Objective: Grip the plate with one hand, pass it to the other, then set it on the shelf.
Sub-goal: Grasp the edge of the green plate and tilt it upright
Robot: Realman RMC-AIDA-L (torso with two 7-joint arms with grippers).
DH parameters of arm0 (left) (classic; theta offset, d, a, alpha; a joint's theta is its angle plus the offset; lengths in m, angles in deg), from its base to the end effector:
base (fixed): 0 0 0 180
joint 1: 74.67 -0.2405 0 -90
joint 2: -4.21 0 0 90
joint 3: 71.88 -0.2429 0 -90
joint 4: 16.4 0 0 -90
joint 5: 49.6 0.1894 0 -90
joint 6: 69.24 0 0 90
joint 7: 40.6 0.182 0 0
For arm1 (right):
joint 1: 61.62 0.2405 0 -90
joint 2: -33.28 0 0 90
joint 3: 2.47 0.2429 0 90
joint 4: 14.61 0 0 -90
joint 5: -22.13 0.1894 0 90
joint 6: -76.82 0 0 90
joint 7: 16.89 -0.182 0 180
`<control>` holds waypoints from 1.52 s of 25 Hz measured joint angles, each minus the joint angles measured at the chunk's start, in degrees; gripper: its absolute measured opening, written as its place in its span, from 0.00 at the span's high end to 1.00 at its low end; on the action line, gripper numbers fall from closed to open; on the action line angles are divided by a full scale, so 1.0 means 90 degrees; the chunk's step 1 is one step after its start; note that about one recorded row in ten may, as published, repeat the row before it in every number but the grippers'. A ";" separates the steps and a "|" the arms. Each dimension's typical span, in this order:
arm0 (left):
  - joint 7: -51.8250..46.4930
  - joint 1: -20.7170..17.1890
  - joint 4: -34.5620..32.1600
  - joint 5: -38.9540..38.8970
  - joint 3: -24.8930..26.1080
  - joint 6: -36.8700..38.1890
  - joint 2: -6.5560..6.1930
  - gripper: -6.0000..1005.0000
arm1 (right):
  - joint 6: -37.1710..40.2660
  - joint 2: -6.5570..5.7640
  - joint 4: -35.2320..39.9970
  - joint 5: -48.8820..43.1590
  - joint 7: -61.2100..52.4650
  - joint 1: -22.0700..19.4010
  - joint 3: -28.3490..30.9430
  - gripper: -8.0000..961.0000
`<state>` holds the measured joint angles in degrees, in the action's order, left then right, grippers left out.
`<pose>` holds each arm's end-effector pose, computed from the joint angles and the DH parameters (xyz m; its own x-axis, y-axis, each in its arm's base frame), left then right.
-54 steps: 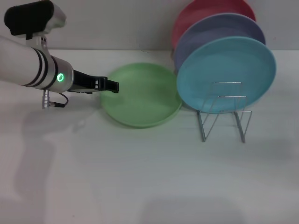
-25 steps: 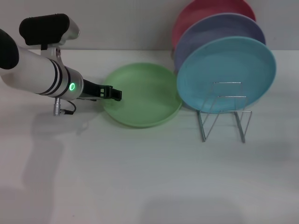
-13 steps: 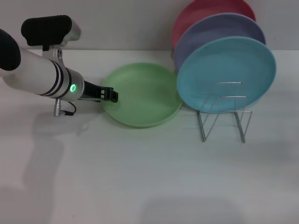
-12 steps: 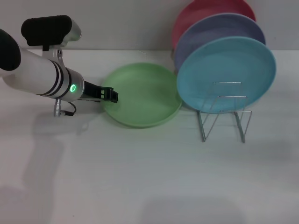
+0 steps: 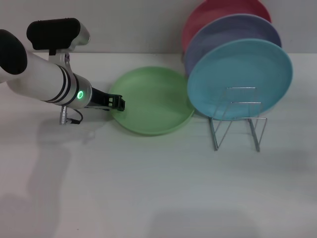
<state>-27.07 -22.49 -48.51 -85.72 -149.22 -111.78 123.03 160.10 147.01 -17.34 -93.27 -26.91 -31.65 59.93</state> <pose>-0.2107 0.4369 -0.0793 0.4730 0.8290 0.2983 0.8053 -0.2695 -0.5280 0.3164 0.3593 0.1549 0.6636 0.4448 -0.6015 -0.7393 0.2671 -0.6181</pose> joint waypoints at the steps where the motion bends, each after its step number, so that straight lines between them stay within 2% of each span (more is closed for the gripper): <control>1: 0.0000 0.0005 0.0002 0.0000 0.0000 0.0004 0.0000 0.57 | 0.0005 0.0000 0.0000 0.0000 0.0000 0.0000 0.0000 0.41; 13: 0.0001 0.0014 0.0044 0.0069 -0.0010 0.0011 0.0000 0.72 | 0.0014 -0.0004 0.0010 0.0000 0.0000 0.0016 0.0000 0.41; 38: 0.0000 0.0053 0.0085 0.0089 -0.0010 -0.0051 0.0001 0.84 | 0.0013 -0.0020 0.0030 0.0000 0.0001 0.0009 0.0000 0.41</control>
<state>-27.07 -22.02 -47.74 -84.92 -149.31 -112.24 123.04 160.22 146.83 -17.07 -93.26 -26.91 -31.57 59.93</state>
